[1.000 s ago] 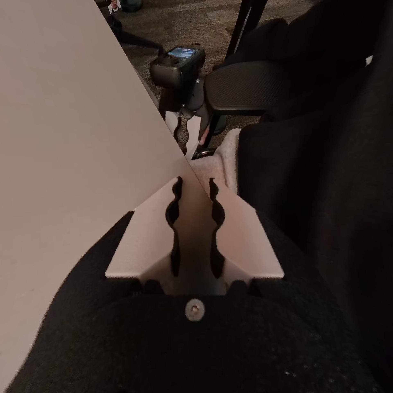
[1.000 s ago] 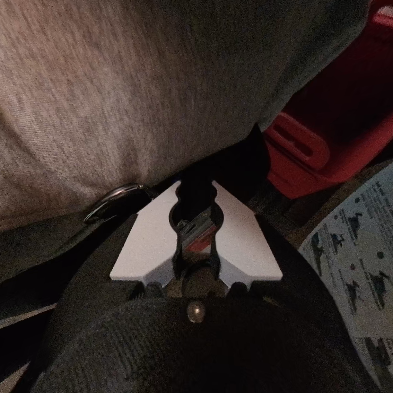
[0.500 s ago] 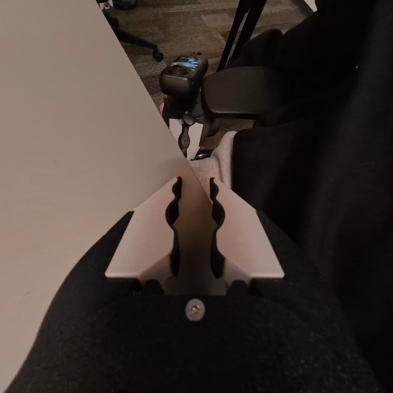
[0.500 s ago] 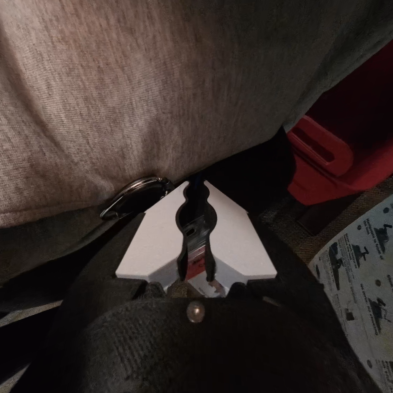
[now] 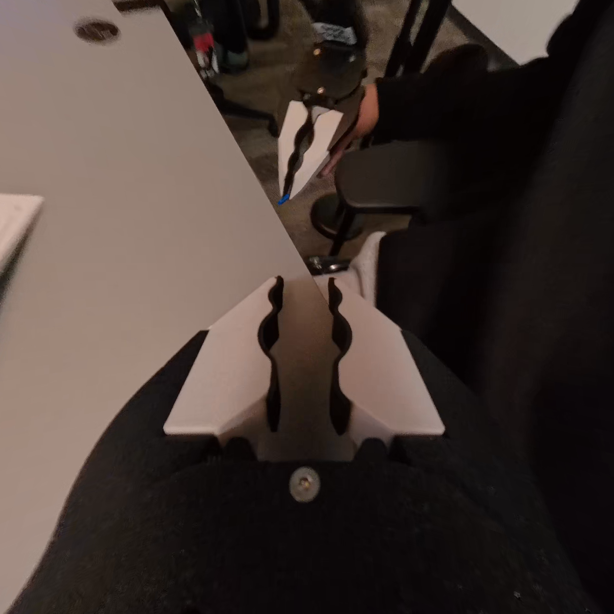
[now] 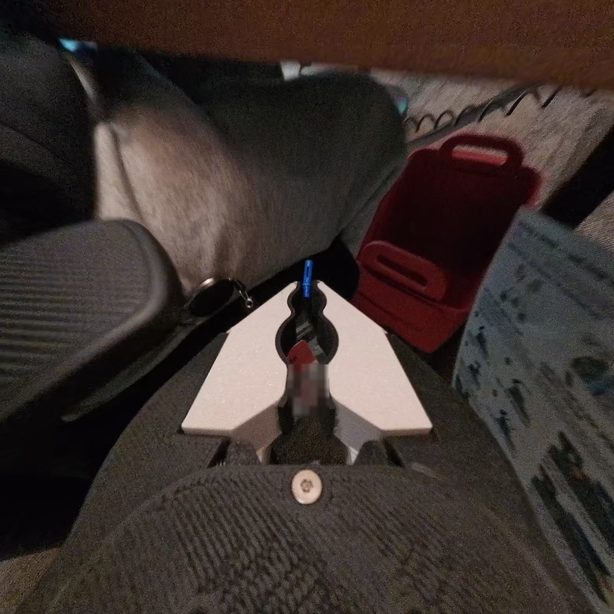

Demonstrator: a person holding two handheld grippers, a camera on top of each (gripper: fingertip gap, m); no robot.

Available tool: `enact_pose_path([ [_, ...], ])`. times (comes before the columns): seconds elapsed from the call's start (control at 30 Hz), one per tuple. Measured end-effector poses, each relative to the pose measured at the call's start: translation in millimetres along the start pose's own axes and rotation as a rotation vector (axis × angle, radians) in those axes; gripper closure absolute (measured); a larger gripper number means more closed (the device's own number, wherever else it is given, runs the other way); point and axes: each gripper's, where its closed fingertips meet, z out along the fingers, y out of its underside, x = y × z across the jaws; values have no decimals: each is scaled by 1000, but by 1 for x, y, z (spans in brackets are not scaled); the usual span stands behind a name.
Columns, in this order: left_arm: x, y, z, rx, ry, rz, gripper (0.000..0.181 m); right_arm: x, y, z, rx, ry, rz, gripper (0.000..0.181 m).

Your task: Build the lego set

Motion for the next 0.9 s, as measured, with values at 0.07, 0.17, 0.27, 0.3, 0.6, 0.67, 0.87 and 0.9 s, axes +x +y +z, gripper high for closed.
enact_pose_path([
  [0.07, -4, -13, -2, 65, -40, 31, 157, 3, -34, -27, 54, 69, -25, 177],
  [0.17, -16, -33, -11, 141, -142, 89, 153, 0, -98, -45, 82, 177, -114, 177],
  [0.27, -36, -56, -43, 231, -401, 263, 151, -2, -171, -23, 168, 243, -24, 177],
  [0.3, -39, -61, -55, 243, -483, 344, 151, -6, -193, -9, 213, 223, 46, 177],
  [0.6, -56, 2, -140, -121, -942, 659, 156, -105, -294, 128, 346, -572, 568, 177],
  [0.67, -57, 18, -155, -195, -990, 678, 168, -117, -294, 148, 290, -623, 574, 178],
  [0.87, -61, 51, -178, -194, -997, 554, 180, -126, -300, 189, 194, -624, 519, 178],
  [0.9, -62, 55, -180, -163, -986, 509, 180, -126, -302, 193, 190, -616, 502, 178],
])
